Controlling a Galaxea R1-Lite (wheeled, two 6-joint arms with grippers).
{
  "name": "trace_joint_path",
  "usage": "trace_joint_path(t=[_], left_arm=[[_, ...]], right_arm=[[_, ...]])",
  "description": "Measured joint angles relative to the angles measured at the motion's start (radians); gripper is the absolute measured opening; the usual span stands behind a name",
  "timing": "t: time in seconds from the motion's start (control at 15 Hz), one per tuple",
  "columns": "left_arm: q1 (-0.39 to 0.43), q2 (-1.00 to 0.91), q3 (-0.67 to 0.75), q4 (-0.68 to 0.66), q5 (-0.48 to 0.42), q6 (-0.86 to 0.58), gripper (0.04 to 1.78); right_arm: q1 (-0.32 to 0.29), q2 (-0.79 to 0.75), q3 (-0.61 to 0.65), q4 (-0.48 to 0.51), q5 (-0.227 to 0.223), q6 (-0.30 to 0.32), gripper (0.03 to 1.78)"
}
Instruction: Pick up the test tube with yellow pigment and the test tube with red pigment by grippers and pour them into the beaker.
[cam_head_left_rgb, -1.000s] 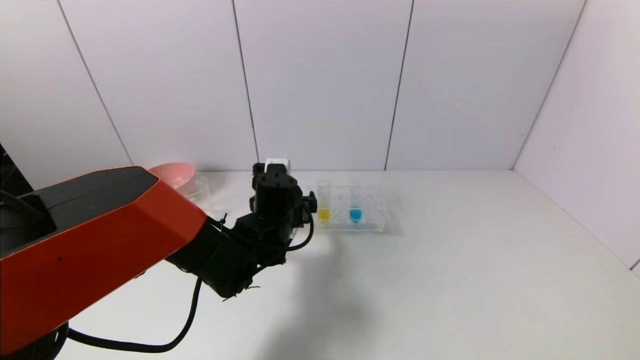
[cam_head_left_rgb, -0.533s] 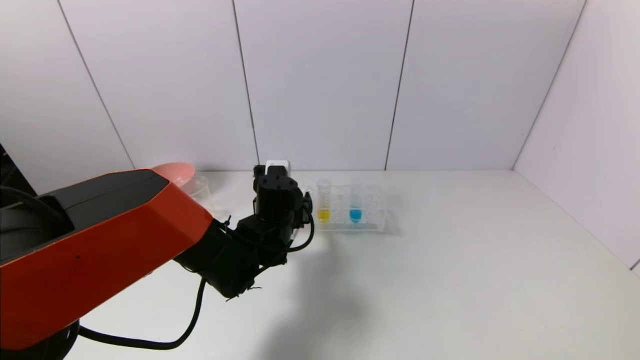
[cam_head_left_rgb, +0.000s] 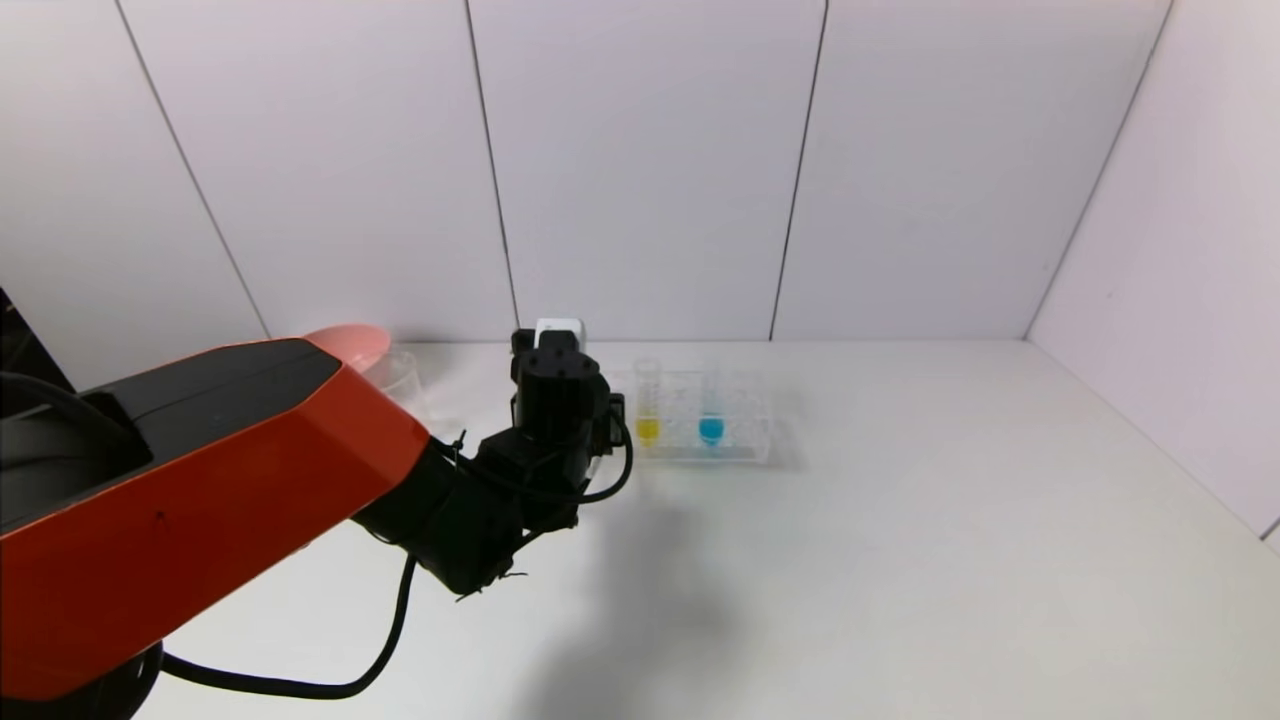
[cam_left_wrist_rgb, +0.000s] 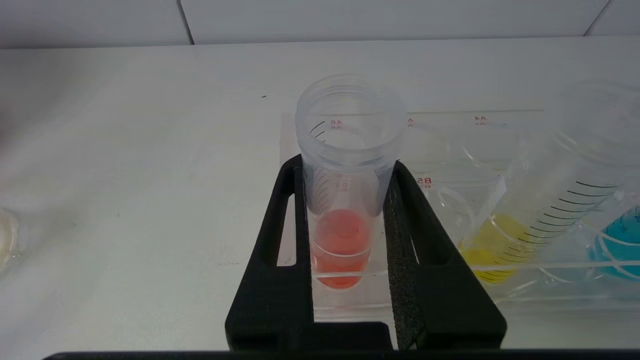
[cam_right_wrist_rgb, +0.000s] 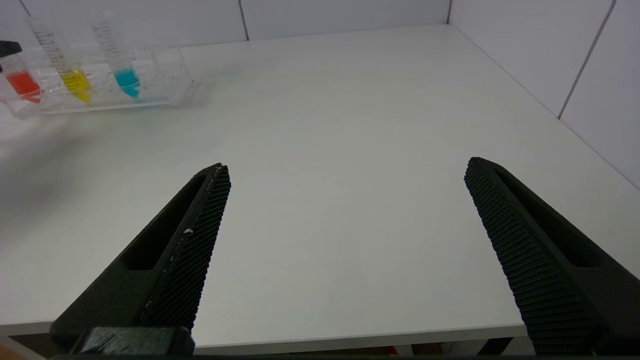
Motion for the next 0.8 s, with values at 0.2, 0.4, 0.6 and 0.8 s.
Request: trace_joint_path(t=[0.2, 0.4, 0.6, 0.8], left_arm=[[-0.003, -0.010, -0.017, -0.002, 0.001, 0.004, 0.44], [-0.006, -0.057, -0.028, 0.005, -0.002, 0.043, 0.44], [-0.008, -0.107, -0.030, 0.020, -0.011, 0.051, 0.44], [-0.008, -0.146, -0.011, 0.025, -0.021, 0.053, 0.44]], right_arm=[[0.000, 0.000, 0.000, 0.000, 0.000, 0.000, 1.71], [0.000, 0.000, 0.000, 0.000, 0.000, 0.000, 1.71], [0.000, 0.000, 0.000, 0.000, 0.000, 0.000, 1.71], [0.000, 0.000, 0.000, 0.000, 0.000, 0.000, 1.71]])
